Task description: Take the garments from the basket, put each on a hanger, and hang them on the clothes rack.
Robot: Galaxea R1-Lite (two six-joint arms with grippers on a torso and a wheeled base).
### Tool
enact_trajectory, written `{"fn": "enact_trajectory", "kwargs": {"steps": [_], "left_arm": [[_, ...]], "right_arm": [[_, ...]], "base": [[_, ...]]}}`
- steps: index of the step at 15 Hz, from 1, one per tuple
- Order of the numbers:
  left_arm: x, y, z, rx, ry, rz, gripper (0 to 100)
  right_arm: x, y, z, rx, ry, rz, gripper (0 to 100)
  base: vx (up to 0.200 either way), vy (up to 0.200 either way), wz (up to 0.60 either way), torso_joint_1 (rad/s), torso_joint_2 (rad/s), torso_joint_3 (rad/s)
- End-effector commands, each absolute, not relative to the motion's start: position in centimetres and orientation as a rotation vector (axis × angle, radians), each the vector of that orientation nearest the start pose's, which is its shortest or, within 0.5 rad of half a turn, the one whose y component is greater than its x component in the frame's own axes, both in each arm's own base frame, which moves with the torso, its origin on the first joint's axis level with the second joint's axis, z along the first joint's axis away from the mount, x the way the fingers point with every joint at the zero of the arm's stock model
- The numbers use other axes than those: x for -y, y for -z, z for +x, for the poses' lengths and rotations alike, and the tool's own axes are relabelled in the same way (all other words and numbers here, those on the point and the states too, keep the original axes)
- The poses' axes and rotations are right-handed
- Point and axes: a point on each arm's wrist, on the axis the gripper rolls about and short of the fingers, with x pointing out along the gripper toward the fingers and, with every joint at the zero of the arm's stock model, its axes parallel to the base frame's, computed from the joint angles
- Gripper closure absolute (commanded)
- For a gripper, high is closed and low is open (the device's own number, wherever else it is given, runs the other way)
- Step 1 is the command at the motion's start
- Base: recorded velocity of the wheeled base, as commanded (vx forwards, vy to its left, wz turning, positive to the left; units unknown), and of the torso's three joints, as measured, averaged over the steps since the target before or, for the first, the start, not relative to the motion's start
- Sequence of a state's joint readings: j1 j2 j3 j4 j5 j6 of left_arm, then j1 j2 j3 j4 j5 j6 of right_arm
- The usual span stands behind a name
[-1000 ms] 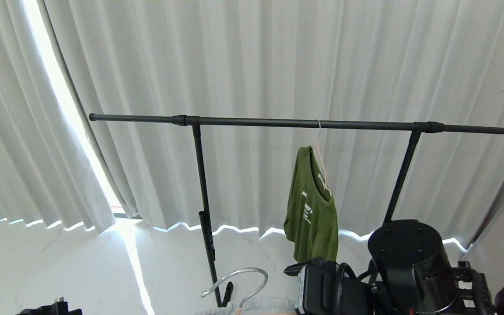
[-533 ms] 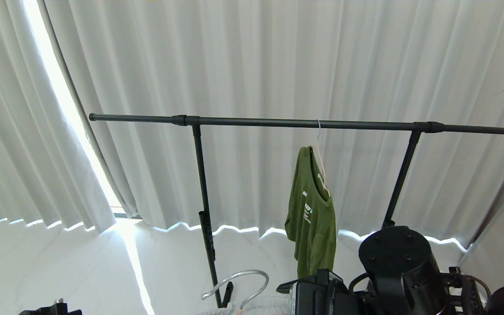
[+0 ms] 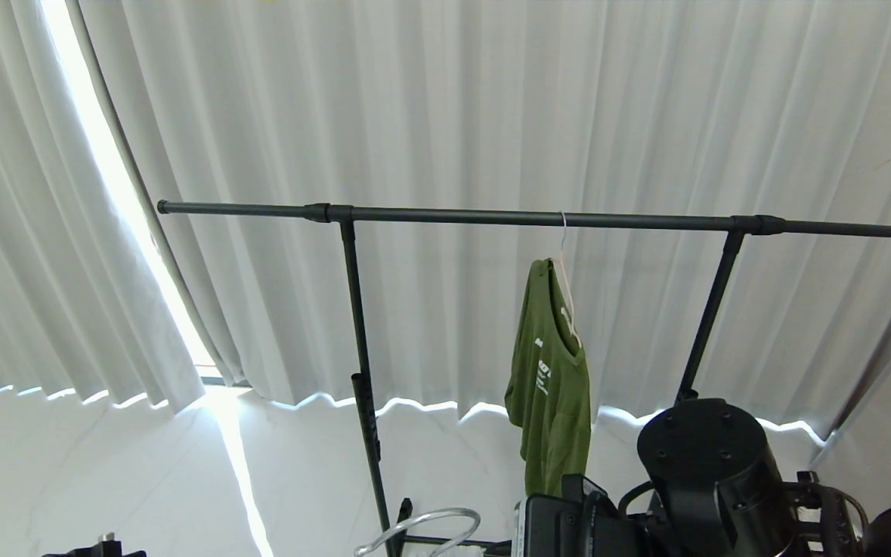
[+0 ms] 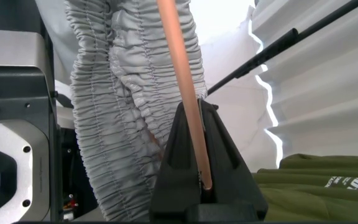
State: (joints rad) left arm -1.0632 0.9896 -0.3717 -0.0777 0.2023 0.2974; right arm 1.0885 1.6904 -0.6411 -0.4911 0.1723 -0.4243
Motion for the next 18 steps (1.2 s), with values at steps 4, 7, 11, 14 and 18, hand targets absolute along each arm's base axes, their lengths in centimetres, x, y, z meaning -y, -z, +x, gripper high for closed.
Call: {"fn": "enact_trajectory", "kwargs": {"steps": [4, 7, 11, 14, 18], "left_arm": [[9.2, -15.7, 5.7, -0.330, 0.904, 0.605, 0], [8.6, -15.0, 5.6, -0.350, 0.879, 0.601, 0], [8.1, -15.0, 5.4, -0.340, 0.872, 0.591, 0], [7.7, -14.6, 5.7, -0.368, 0.820, 0.584, 0], [6.0, -12.6, 6.6, -0.488, 0.645, 0.581, 0]], "right_arm": [[-23.8, -14.6, 12.0, -0.211, -1.327, -0.597, 100], [-22.8, -15.1, 12.1, -0.203, -1.305, -0.585, 100], [-21.9, -15.4, 13.2, -0.224, -1.243, -0.545, 100], [-20.8, -16.2, 14.0, -0.220, -1.186, -0.505, 100], [-19.0, -17.1, 14.2, -0.190, -1.135, -0.484, 100]], "base": [[0.000, 0.000, 0.00, 0.000, 0.00, 0.000], [0.000, 0.000, 0.00, 0.000, 0.00, 0.000], [0.000, 0.000, 0.00, 0.000, 0.00, 0.000], [0.000, 0.000, 0.00, 0.000, 0.00, 0.000], [0.000, 0.000, 0.00, 0.000, 0.00, 0.000]]}}
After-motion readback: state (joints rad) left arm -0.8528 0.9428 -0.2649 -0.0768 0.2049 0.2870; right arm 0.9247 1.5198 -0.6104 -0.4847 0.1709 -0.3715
